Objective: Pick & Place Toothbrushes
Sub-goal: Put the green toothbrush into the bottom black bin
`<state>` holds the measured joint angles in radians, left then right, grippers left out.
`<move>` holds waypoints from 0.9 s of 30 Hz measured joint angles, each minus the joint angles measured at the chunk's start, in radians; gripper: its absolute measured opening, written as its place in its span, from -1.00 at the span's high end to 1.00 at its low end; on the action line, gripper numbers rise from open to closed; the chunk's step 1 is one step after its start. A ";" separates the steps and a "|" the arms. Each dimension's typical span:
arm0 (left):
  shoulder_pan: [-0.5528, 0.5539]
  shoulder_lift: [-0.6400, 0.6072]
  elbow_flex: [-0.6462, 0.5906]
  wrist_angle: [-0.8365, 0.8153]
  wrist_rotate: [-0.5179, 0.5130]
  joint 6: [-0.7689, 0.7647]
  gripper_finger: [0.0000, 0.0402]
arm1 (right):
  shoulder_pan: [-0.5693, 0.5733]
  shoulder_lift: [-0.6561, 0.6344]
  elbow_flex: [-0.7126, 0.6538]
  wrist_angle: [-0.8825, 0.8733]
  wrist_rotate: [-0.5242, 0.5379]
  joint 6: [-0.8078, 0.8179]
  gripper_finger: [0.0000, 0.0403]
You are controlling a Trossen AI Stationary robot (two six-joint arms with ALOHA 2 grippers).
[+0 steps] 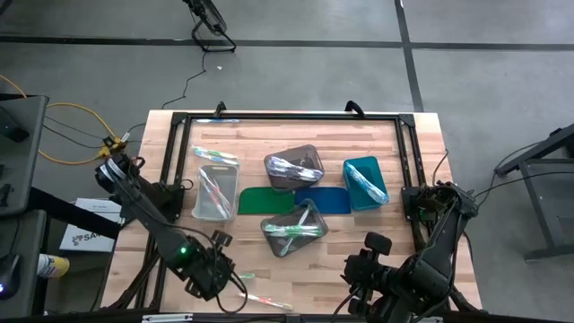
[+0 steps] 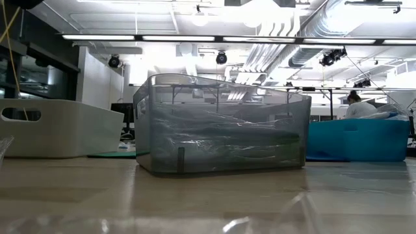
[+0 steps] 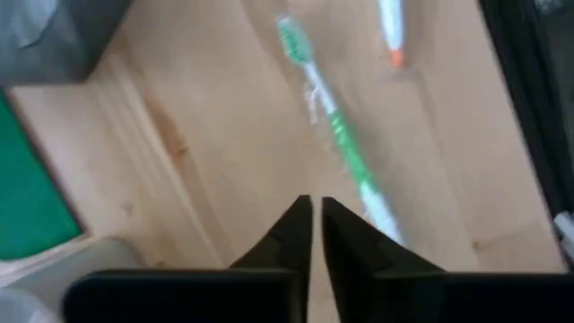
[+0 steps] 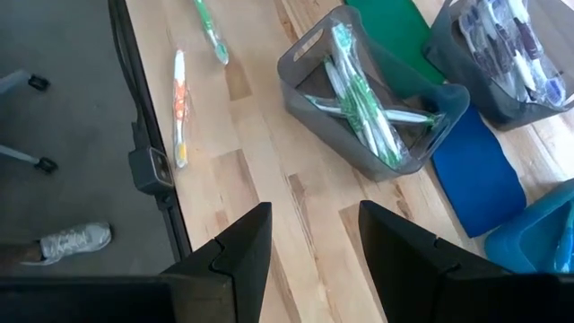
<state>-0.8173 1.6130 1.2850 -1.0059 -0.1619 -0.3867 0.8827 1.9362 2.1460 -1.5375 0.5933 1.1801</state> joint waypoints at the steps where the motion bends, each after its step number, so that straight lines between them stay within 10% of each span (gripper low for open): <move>1: -0.005 0.011 0.000 0.018 0.000 -0.012 0.83 | 0.001 0.000 0.000 0.000 -0.001 0.000 0.20; 12: -0.008 0.138 0.000 0.166 0.076 -0.121 0.09 | 0.009 0.000 0.000 0.000 -0.020 -0.007 0.20; 27: -0.008 0.282 0.000 0.173 0.124 -0.361 0.07 | 0.015 0.000 0.000 0.008 -0.017 0.003 0.20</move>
<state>-0.8253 1.8949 1.2854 -0.8326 -0.0380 -0.7477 0.8978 1.9362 2.1458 -1.5300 0.5759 1.1828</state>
